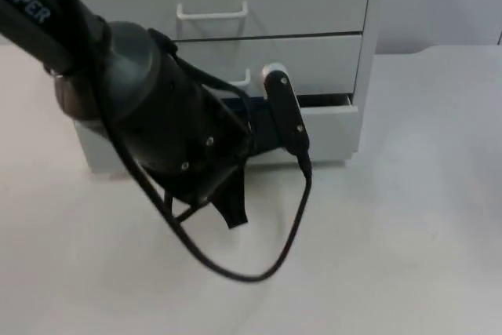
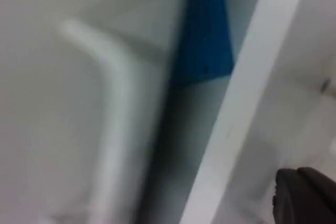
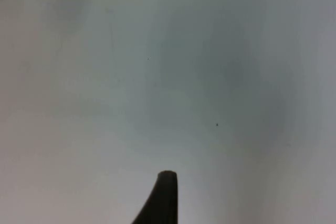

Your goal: Open the drawer with the left hand, place the block into the drawer with the right hand, then close the drawer with the left hand.

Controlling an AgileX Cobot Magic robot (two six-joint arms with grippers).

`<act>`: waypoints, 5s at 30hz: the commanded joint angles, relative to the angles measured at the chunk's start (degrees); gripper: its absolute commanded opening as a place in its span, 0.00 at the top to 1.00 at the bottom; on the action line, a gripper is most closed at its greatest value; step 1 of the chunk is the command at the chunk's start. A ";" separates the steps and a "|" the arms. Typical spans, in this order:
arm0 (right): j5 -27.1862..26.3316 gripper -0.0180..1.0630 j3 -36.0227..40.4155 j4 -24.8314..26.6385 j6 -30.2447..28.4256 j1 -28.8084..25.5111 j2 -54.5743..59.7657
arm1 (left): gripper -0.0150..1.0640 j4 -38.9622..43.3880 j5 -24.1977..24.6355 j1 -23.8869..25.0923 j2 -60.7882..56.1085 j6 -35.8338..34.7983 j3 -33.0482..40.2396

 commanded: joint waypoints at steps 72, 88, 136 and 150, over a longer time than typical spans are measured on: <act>-3.05 0.23 0.05 0.12 -0.22 -0.30 -0.27 | 0.99 -124.72 -0.84 36.16 -58.28 90.43 11.43; -5.49 0.23 0.05 0.12 -1.73 -0.30 -7.13 | 0.99 -125.19 3.48 44.76 -72.99 90.20 16.10; 13.45 0.23 8.36 4.46 -7.52 -0.15 -62.67 | 0.99 -114.41 21.30 44.92 -121.93 73.97 28.48; 14.21 0.23 15.88 3.85 -6.04 -0.15 -63.34 | 0.99 -113.78 22.83 44.92 -121.93 73.02 29.56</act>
